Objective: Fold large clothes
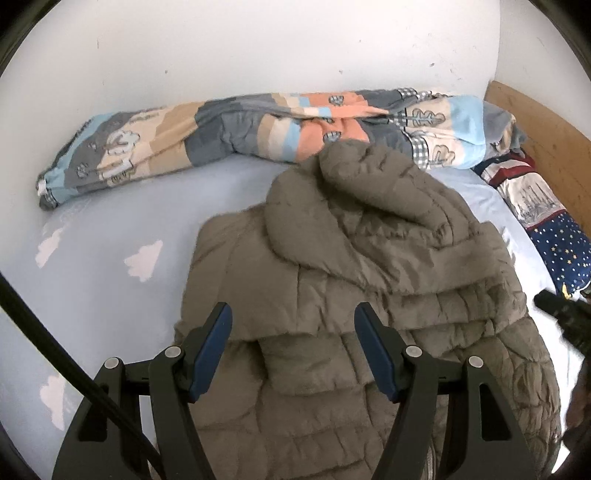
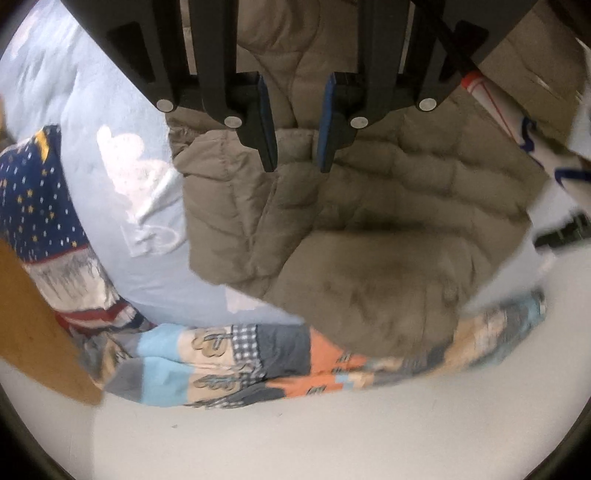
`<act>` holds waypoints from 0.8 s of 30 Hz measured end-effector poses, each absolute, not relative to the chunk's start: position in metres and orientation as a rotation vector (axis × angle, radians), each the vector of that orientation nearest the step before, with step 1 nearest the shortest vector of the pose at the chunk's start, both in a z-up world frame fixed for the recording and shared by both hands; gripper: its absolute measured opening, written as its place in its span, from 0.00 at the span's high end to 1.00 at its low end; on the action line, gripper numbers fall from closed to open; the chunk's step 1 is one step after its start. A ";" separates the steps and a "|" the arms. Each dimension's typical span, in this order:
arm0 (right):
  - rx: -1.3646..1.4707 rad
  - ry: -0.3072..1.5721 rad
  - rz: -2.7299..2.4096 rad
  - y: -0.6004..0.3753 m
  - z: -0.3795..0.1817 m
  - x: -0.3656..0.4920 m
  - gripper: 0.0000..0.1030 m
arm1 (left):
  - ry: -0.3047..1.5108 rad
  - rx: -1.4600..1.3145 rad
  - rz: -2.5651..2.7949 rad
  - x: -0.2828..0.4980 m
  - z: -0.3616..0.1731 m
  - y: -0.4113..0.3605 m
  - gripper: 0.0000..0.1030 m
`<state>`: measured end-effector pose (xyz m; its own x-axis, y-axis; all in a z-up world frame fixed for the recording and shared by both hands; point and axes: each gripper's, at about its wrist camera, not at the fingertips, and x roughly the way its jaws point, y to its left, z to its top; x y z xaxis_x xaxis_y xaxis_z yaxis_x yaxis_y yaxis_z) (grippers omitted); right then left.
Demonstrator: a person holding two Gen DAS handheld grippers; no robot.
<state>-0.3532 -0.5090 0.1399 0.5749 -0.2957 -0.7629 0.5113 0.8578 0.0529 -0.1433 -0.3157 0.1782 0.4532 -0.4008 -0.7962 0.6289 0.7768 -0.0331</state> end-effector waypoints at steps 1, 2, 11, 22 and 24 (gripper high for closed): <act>0.316 0.810 -0.475 -0.515 0.148 -0.353 0.77 | 0.893 0.284 -0.647 -0.140 0.181 -0.318 0.34; 0.354 0.781 -0.467 -0.522 0.159 -0.352 0.77 | 0.891 0.283 -0.641 -0.133 0.185 -0.322 0.34; 0.403 0.656 -0.476 -0.545 0.215 -0.260 0.48 | 0.888 0.273 -0.654 -0.065 0.208 -0.409 0.34; 0.380 0.903 -0.448 -0.541 0.107 -0.206 0.48 | 1.114 0.326 -0.613 -0.065 0.085 -0.430 0.32; 0.344 0.954 -0.435 -0.538 0.083 -0.205 0.48 | 1.089 0.367 -0.594 -0.072 0.079 -0.435 0.32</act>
